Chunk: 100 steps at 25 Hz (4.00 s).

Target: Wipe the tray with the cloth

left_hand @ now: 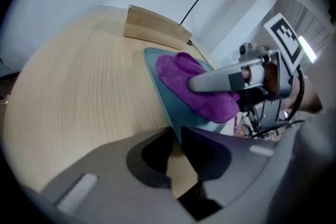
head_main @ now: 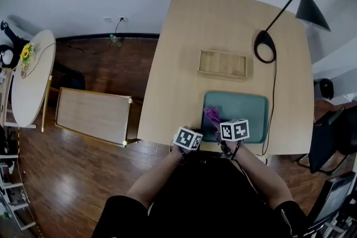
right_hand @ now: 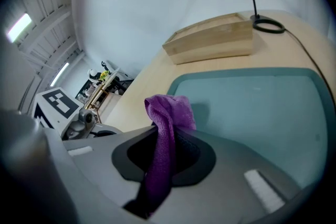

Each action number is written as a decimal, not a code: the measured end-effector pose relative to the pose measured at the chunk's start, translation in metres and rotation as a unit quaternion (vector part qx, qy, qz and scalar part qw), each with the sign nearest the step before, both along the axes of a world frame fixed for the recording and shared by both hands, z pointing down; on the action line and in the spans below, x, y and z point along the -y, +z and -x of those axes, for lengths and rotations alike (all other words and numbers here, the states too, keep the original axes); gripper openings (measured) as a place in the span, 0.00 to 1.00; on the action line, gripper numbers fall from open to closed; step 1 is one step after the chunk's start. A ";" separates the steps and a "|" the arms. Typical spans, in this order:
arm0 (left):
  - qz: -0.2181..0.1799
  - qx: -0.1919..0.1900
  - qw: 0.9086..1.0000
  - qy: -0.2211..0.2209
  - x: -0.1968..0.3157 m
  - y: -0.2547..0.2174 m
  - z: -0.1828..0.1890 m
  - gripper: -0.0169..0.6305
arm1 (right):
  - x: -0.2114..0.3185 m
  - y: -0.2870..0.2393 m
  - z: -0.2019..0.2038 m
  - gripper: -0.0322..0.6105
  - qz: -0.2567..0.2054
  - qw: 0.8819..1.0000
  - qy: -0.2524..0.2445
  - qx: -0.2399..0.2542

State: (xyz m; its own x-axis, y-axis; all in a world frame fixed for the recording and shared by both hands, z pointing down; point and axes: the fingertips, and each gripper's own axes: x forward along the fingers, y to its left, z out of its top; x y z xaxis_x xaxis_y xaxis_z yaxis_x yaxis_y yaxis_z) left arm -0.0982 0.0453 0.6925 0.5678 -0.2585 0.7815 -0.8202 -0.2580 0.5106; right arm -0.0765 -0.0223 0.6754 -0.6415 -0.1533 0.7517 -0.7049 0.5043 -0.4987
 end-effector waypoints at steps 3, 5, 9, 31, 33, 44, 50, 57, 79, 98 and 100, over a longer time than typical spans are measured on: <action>-0.002 0.000 1.000 -0.004 0.002 -0.001 0.004 0.15 | 0.015 -0.007 -0.052 0.13 -0.022 0.999 0.048 -0.007; 0.000 0.004 1.000 -0.008 0.003 -0.001 0.006 0.15 | 0.027 -0.005 -0.099 0.13 -0.017 0.995 0.100 -0.005; 0.009 0.011 1.000 -0.009 0.001 -0.002 0.006 0.15 | 0.038 0.001 -0.198 0.13 -0.003 0.981 0.193 -0.014; 0.014 0.005 1.000 -0.024 0.003 -0.007 0.005 0.14 | -0.002 -0.002 -0.097 0.13 0.011 0.995 0.097 0.017; 0.013 0.005 1.000 -0.022 0.003 -0.006 0.004 0.14 | -0.008 0.000 -0.070 0.13 0.014 0.997 0.078 0.019; 0.021 0.000 1.000 -0.005 0.002 -0.003 0.007 0.14 | -0.042 0.009 0.021 0.13 0.053 0.997 -0.033 0.041; 0.024 -0.004 1.000 -0.011 0.002 -0.004 0.007 0.15 | -0.029 -0.004 -0.039 0.13 0.032 0.999 0.008 0.034; -0.010 0.007 0.999 -0.031 0.016 -0.016 0.019 0.19 | 0.002 -0.017 -0.208 0.13 0.013 0.984 0.174 0.024; -0.002 0.028 0.999 -0.031 0.025 -0.003 0.028 0.18 | -0.069 0.011 -0.022 0.13 0.060 0.995 -0.084 0.000; -0.004 0.018 1.000 -0.018 0.020 -0.008 0.013 0.18 | 0.116 -0.031 0.021 0.12 -0.222 0.902 -0.322 -0.181; -0.005 0.018 1.000 -0.015 0.021 -0.008 0.011 0.18 | 0.125 -0.018 0.025 0.12 -0.230 0.895 -0.328 -0.198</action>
